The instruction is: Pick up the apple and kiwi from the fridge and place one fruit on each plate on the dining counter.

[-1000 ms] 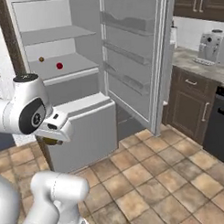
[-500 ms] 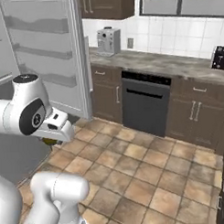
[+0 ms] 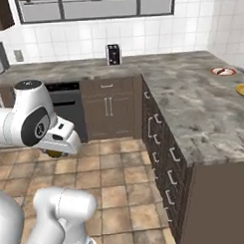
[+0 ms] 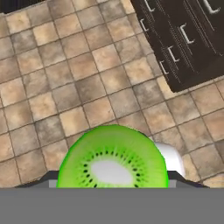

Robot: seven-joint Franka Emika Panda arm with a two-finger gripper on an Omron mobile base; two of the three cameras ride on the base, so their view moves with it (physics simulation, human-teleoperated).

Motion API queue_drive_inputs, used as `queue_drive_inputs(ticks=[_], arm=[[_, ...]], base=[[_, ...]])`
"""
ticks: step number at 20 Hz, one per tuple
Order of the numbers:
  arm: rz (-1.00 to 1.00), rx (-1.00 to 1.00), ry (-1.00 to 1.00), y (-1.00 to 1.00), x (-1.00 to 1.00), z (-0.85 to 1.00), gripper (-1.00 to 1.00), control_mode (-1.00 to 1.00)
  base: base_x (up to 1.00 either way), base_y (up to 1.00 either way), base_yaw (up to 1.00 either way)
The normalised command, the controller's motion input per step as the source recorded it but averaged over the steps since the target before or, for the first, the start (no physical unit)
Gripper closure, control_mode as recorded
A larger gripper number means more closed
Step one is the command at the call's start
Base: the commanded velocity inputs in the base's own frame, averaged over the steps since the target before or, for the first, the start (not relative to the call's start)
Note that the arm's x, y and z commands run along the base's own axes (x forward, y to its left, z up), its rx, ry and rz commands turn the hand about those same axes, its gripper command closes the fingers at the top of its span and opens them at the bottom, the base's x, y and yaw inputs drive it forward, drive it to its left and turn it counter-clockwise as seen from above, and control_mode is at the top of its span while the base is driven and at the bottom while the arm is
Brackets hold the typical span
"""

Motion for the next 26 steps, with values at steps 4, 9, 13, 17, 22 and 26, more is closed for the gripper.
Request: queue_drive_inputs(ticks=[4,9,13,17,22,26], arm=[[0.00,0.00,0.00,0.00,0.00,0.00,1.00,1.00],[0.00,0.00,0.00,0.00,0.00,0.00,1.00,1.00],[0.00,0.00,0.00,0.00,0.00,0.00,1.00,1.00],[0.00,0.00,0.00,0.00,0.00,0.00,1.00,1.00],[0.00,0.00,0.00,0.00,0.00,0.00,1.00,1.00],[0.00,0.00,0.00,0.00,0.00,0.00,1.00,1.00]], base=[[0.00,-0.24,-0.90],[0.00,-0.84,-0.47],[0.33,-1.00,0.05],[0.71,-1.00,0.20],[0.54,-1.00,0.27],[0.38,-1.00,0.21]])
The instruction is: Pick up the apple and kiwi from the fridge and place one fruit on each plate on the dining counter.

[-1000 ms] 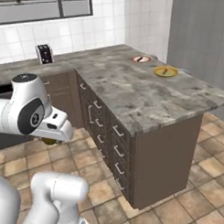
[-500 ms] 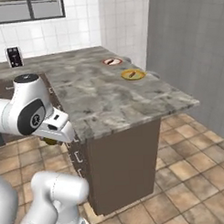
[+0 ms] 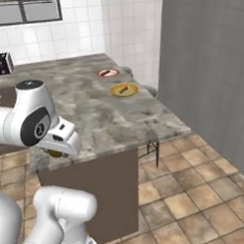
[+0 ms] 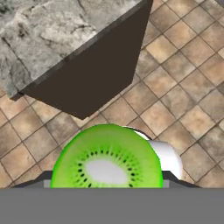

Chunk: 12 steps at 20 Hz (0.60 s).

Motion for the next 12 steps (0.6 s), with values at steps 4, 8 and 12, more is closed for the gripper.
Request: queue_drive_inputs(ticks=[4,8,12], arm=[[0.00,0.00,0.00,0.00,0.00,0.00,1.00,1.00],[0.00,0.00,0.00,0.00,0.00,0.00,1.00,1.00],[0.00,0.00,0.00,0.00,0.00,0.00,1.00,1.00]], base=[[0.35,-1.00,0.22],[0.44,-1.00,0.21],[0.29,-1.00,0.16]])
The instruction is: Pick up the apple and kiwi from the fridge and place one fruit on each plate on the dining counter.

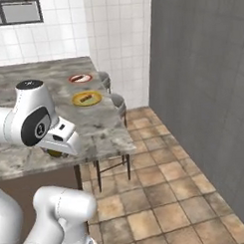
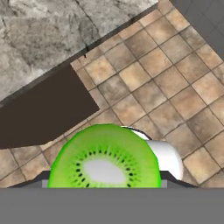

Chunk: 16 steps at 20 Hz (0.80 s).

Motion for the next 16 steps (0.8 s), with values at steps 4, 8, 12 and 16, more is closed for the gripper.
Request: queue_drive_inputs(ticks=[4,8,12,16], arm=[[0.00,0.00,0.00,0.00,0.00,0.00,1.00,1.00],[0.00,0.00,0.00,0.00,0.00,0.00,1.00,1.00],[0.00,0.00,0.00,0.00,0.00,0.00,1.00,1.00],[0.00,0.00,0.00,0.00,0.00,0.00,1.00,1.00]], base=[[0.27,-1.00,0.16],[0.46,-1.00,0.19],[0.52,-1.00,0.21],[0.76,-0.94,0.40]])
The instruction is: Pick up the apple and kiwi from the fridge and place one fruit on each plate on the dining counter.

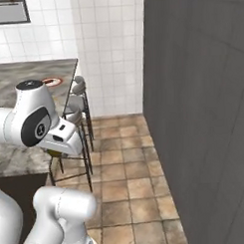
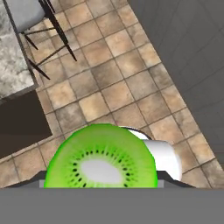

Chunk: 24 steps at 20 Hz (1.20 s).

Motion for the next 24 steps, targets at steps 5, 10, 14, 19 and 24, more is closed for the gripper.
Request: queue_drive_inputs(ticks=[5,10,14,19,24], arm=[[0.00,0.00,0.00,0.00,0.00,0.00,1.00,1.00],[0.00,0.00,0.00,0.00,0.00,0.00,1.00,1.00],[0.00,0.00,0.00,0.00,0.00,0.00,1.00,1.00],[0.00,0.00,0.00,0.00,0.00,0.00,1.00,1.00],[0.00,0.00,0.00,0.00,0.00,0.00,1.00,1.00]], base=[[0.59,-1.00,0.47],[0.64,-0.98,0.55],[0.94,-0.74,0.52],[1.00,-0.69,0.37],[1.00,-0.72,0.43]])
